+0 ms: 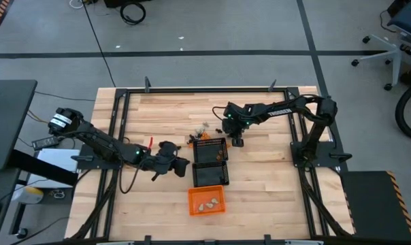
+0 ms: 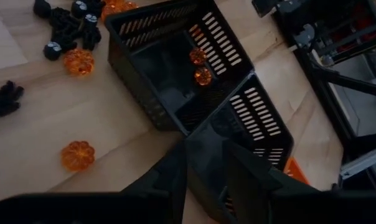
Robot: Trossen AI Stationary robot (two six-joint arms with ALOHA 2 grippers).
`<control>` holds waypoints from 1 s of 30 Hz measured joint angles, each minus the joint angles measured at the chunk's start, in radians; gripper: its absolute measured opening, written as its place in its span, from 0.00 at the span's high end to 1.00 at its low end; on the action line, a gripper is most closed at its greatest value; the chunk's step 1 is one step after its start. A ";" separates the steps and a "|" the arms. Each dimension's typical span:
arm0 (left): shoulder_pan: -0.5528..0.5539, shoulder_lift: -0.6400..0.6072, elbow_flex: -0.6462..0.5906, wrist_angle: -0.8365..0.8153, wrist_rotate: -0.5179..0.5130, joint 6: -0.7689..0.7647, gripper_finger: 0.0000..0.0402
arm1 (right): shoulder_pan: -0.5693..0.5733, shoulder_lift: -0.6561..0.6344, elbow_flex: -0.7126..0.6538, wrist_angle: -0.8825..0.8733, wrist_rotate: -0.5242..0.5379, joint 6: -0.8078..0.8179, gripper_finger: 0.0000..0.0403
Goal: Sort Halloween decoration
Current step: Put the white skull toy into the orange bin
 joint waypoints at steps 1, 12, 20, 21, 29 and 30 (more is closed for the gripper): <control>0.002 0.000 0.000 -0.001 0.000 0.000 0.73 | 0.000 -0.002 0.005 -0.015 0.003 0.000 0.77; 0.011 0.000 0.000 -0.018 -0.001 0.080 0.73 | 0.033 -0.041 0.183 -0.308 -0.008 0.034 0.77; 0.080 0.000 0.000 -0.116 -0.003 0.105 0.73 | 0.122 -0.048 0.371 -0.542 -0.038 0.239 0.77; 0.093 0.000 0.000 -0.139 -0.003 0.105 0.73 | 0.140 -0.048 0.390 -0.555 -0.039 0.272 0.77; 0.181 -0.002 0.000 -0.241 0.163 0.299 0.73 | 0.326 -0.048 0.456 -0.364 -0.111 0.593 0.77; 0.193 -0.002 0.000 -0.243 0.203 0.347 0.73 | 0.353 -0.048 0.456 -0.319 -0.121 0.631 0.77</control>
